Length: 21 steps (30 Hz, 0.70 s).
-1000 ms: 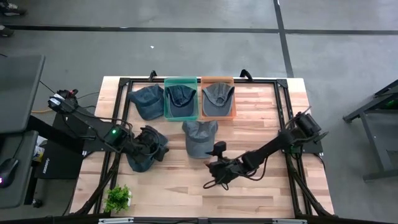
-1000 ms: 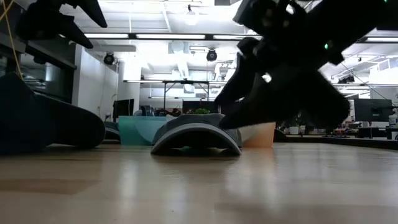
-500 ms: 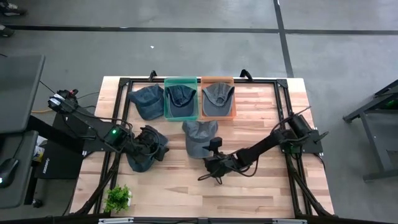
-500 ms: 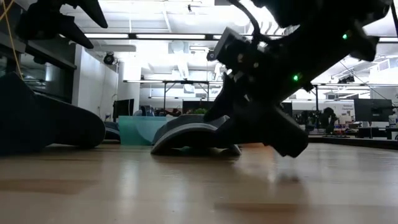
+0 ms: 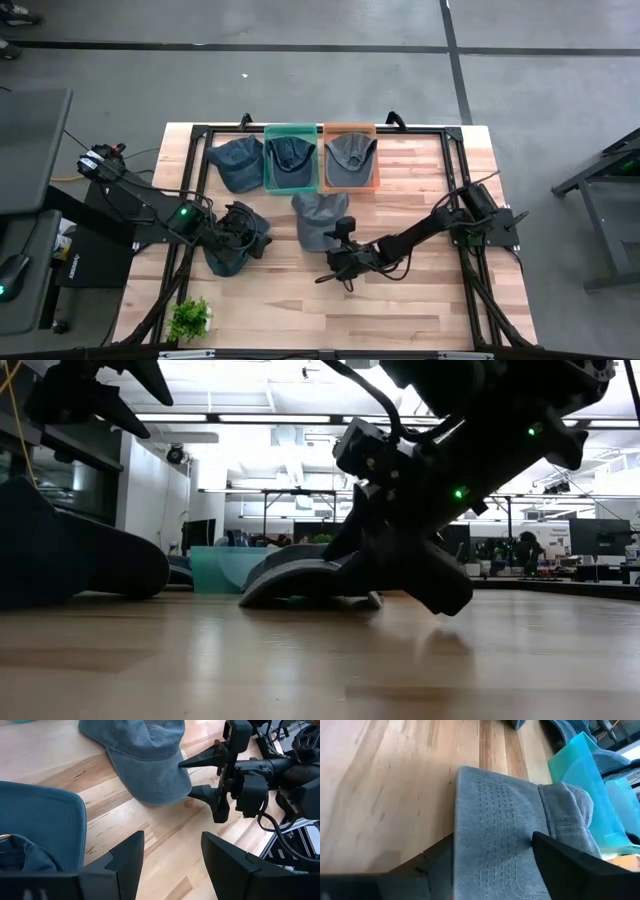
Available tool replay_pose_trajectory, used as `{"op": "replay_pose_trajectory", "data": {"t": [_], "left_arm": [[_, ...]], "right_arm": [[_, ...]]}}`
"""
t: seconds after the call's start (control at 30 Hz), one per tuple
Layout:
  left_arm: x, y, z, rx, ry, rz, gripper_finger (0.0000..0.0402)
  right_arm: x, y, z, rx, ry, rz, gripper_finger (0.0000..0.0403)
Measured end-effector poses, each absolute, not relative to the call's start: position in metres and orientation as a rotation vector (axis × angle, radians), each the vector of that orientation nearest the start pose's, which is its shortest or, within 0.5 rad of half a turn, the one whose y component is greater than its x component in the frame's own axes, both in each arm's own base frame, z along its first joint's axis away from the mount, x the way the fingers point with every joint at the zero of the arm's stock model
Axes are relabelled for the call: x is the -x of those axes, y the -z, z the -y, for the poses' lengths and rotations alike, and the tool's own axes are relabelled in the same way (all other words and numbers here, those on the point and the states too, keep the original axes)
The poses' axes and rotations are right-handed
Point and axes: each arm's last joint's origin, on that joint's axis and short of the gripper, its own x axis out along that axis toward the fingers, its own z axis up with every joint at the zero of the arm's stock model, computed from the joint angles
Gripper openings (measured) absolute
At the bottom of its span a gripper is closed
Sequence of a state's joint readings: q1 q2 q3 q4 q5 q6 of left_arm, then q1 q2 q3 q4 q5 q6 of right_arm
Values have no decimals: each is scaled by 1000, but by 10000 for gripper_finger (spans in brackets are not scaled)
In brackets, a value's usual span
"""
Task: Pick & Place hat
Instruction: Put the gray cap into the orange bin
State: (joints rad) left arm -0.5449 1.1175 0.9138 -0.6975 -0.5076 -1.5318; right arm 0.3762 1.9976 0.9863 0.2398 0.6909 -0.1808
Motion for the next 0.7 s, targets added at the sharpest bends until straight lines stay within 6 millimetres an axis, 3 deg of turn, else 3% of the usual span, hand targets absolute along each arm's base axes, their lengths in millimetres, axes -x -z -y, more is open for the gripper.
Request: {"op": "replay_pose_trajectory", "data": {"t": [0.5,0.7], "left_arm": [[-191,-277,99,1001,-534,-607,195],[-191,-277,99,1001,-535,-607,195]], "right_arm": [[-348,-117,-141,497,277,-619,24],[-345,-145,-139,424,334,-546,7]]}}
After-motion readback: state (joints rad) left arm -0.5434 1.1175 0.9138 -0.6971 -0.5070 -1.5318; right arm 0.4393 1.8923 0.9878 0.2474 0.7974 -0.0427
